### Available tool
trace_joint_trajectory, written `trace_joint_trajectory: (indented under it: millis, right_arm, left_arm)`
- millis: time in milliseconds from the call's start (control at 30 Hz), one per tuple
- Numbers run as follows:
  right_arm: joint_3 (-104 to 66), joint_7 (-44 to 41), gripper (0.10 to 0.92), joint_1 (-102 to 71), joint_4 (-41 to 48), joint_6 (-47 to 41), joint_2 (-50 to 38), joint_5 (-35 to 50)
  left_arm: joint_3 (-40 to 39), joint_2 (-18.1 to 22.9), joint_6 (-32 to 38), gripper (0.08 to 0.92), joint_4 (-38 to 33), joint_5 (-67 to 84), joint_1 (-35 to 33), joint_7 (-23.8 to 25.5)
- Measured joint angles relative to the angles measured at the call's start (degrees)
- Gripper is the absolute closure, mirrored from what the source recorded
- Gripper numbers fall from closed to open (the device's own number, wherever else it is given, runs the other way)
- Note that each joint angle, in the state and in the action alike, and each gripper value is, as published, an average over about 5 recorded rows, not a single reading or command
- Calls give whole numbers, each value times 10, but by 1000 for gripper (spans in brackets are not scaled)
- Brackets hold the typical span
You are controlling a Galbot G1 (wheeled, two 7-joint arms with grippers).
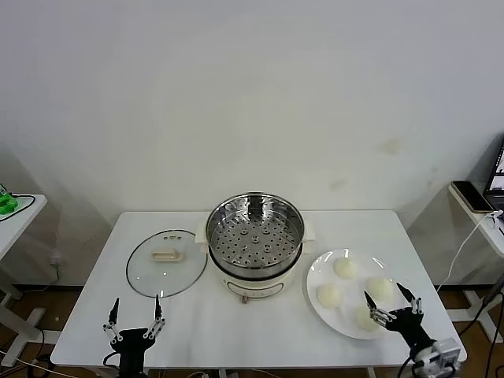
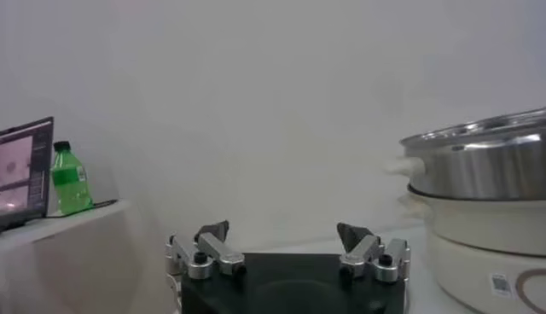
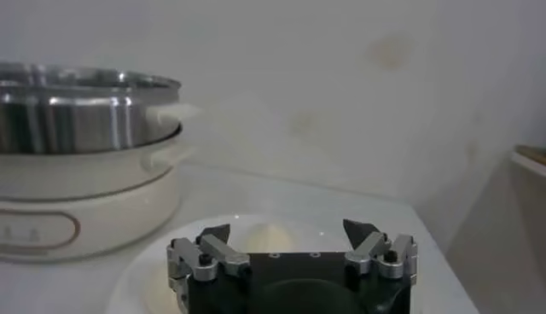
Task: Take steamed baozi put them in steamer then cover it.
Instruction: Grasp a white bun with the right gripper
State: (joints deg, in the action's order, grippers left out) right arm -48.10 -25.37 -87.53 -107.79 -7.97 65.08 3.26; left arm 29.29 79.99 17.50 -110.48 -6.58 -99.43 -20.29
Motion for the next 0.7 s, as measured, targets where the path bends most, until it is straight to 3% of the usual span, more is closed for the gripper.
trace_joint_trajectory:
  millis: [700]
  right_arm:
    - [221,-202,202,258,116,43,-276,-201]
  left_arm:
    - [5,22,17,177,0,-34,-21,4]
